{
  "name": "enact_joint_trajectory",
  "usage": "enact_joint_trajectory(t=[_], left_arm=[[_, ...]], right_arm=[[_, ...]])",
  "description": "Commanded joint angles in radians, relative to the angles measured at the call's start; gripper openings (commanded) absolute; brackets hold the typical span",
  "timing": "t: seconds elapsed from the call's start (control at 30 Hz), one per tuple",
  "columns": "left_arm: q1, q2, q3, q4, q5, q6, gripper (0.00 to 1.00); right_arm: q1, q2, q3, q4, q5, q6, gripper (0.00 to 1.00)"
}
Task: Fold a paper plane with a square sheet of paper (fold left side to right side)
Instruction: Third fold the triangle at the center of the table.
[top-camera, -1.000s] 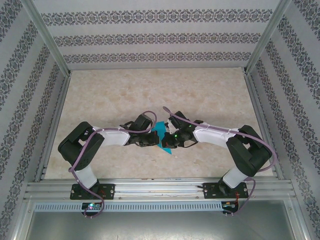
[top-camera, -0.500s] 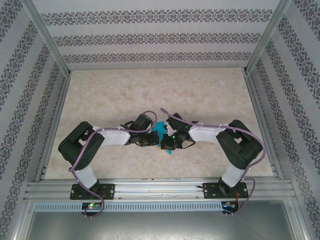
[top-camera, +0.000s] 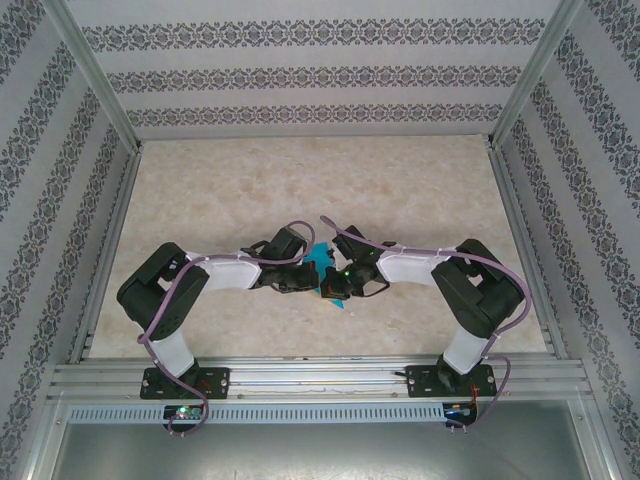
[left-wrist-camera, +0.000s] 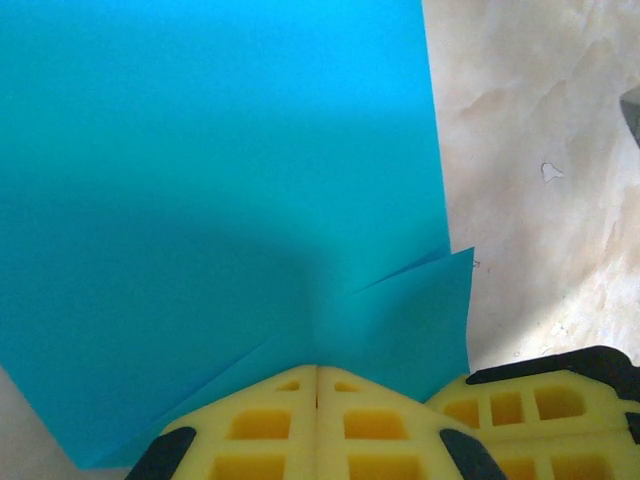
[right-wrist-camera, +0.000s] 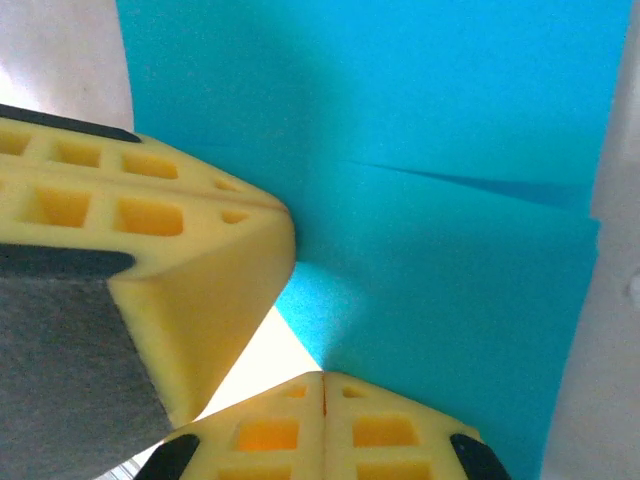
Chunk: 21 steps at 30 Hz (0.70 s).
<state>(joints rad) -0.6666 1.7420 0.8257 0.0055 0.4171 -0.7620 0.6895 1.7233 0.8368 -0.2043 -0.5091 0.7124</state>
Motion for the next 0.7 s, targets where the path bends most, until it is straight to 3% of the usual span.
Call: enact_joint_trajectory(t=[0.0, 0.47, 0.67], left_arm=[[0.001, 0.037, -0.002, -0.108, -0.064, 0.029, 0.0], [0.007, 0.023, 0.005, -0.093, -0.045, 0.035, 0.0], [0.007, 0.01, 0.034, -0.044, 0.004, 0.018, 0.07]], right_arm=[[-0.002, -0.025, -0.052, -0.053, 0.034, 0.015, 0.0], [-0.059, -0.21, -0.201, -0.139, 0.053, 0.0, 0.0], [-0.11, -0.32, -0.187, -0.164, 0.028, -0.088, 0.02]])
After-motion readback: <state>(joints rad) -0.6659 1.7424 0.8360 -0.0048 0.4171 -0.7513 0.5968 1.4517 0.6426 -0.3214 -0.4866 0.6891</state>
